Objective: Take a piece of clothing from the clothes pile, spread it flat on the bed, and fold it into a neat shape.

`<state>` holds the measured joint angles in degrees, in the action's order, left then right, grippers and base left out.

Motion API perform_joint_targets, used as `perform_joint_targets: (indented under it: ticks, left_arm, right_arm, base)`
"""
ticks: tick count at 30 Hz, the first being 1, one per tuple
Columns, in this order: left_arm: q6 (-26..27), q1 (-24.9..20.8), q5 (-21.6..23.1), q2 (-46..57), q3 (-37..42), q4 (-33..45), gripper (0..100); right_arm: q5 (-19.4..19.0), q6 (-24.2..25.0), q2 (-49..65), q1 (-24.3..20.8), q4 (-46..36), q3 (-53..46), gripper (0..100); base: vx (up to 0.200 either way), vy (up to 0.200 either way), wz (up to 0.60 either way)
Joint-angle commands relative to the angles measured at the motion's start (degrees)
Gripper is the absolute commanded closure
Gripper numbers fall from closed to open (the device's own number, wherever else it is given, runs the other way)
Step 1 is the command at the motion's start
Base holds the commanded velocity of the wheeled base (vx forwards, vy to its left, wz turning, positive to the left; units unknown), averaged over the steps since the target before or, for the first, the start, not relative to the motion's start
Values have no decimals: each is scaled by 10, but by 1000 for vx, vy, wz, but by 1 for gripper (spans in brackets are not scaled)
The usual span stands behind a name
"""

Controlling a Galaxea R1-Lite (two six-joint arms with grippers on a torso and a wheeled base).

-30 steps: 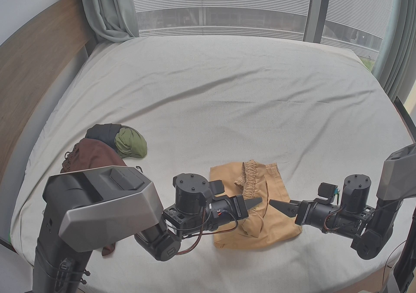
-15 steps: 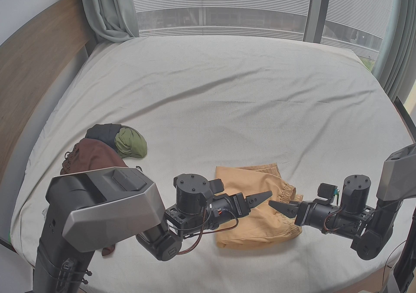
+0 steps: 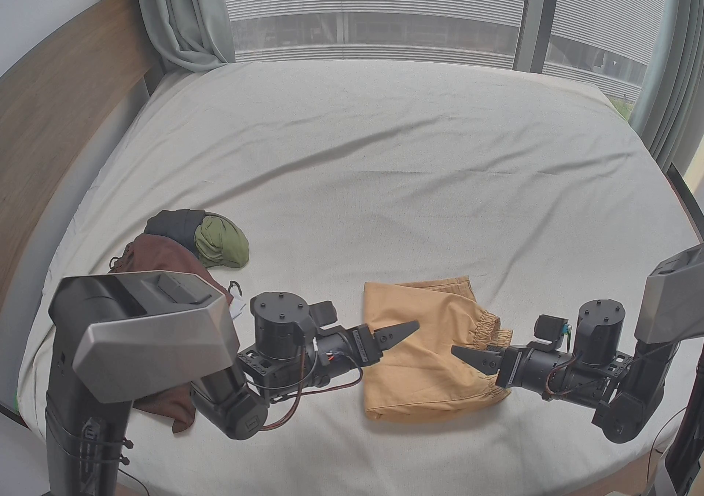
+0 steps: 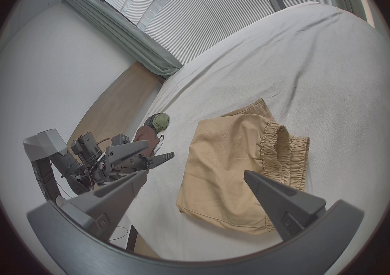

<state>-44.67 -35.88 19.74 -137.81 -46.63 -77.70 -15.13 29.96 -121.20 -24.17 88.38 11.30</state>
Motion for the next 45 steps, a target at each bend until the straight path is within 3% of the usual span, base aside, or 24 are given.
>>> perform_joint_targets:
  ticks: [1,6,10,17,23,29,34,45]
  left_arm:
    - [12,25,2,32,48,-16,0]
    - [24,46,7,39,87,-48,0]
    - [28,85,63,113,173,-50,0]
    - [70,149,79,151,237,-87,0]
    - [87,187,132,178,295,-110,0]
    - [156,244,170,197,349,-110,0]
    - [250,297,206,206,387,-108,0]
    - [289,309,220,204,412,-108,0]
  right_arm:
    - [0,0,-4,-8,0,-1,0]
    - [0,0,-10,-11,0,-1,0]
    - [0,1,-12,-11,0,-1,0]
    - [0,1,-18,-11,0,-1,0]
    - [0,1,-18,-12,0,-2,0]
    - [0,1,-18,-15,0,-5,0]
    - [0,1,-18,-14,0,-6,0]
    - [1,-1,-37,-5,0,-8,0]
  base:
    - [0,0,0]
    - [0,0,0]
    - [0,0,0]
    - [0,0,0]
    - [0,0,0]
    - [0,0,0]
    - [0,0,0]
    - [0,0,0]
